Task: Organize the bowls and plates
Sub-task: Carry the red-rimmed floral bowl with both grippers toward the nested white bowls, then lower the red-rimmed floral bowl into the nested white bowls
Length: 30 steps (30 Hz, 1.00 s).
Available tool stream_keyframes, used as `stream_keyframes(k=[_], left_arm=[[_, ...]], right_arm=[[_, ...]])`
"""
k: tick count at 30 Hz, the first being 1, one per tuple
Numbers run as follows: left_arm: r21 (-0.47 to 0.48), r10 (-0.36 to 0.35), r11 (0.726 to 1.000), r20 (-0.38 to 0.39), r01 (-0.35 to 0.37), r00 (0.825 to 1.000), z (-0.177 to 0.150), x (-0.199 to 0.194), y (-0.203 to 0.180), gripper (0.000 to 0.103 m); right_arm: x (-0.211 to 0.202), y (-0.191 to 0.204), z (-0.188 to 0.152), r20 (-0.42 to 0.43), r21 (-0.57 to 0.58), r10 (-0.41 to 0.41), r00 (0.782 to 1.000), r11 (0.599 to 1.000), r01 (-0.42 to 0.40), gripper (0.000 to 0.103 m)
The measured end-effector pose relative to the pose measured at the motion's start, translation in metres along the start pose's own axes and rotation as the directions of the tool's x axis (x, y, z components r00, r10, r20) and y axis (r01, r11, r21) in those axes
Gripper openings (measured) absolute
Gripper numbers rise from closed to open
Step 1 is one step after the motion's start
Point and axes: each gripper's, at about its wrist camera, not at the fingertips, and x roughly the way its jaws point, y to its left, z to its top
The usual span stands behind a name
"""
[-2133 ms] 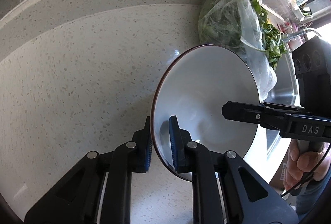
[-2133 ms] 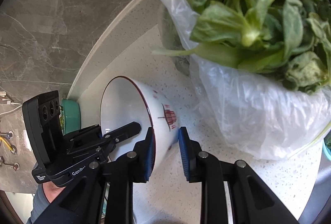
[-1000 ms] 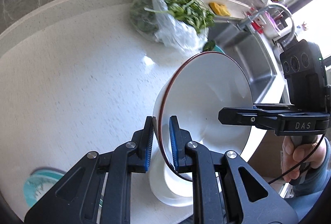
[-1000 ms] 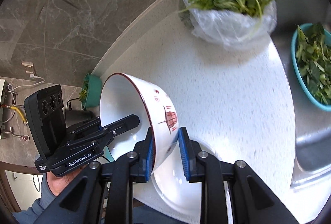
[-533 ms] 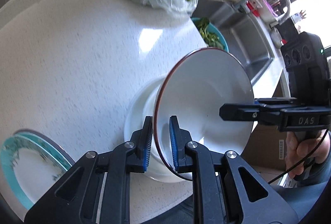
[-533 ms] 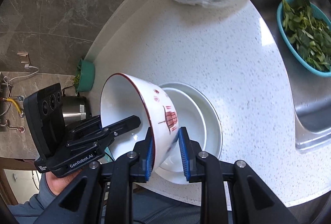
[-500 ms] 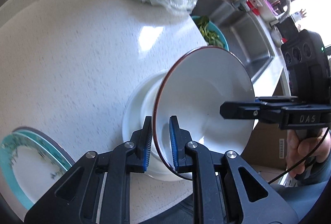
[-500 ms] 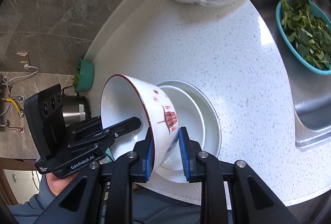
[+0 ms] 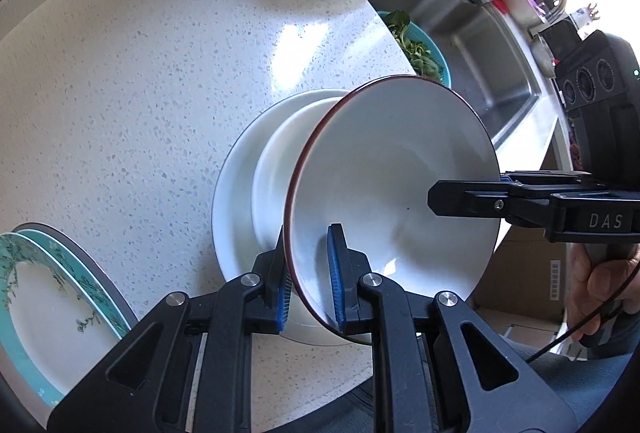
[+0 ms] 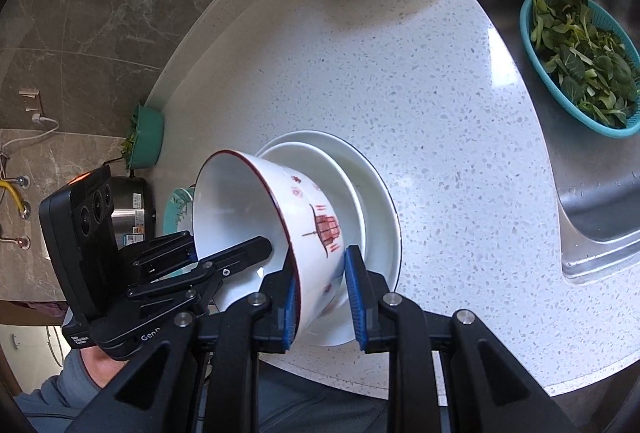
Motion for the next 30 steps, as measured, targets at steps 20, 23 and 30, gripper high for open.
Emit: stream_keyframes(k=[20,23,30], left_arm=[[0.018,0.032,0.999,0.023,-0.032,0.999,0.006,0.007,-0.001,0.013],[0.018,0.03,0.999,0.023,-0.031,0.999,0.008,0.008,-0.001,0.013],[0.023,0.026,0.999,0.032,-0.027,0.999,0.012,0.01,-0.004,0.013]], right_arm=[[0.004,0.031,0.002,0.014,-0.129,-0.17,0.985,0.977,0.171,0.023],[0.001,0.03,0.002,0.016,-0.111,-0.171,0.985,0.979,0.172,0.025],[0.005,0.033,0.0,0.028,-0.162,-0.239,0.971,0.957,0.24,0.03]])
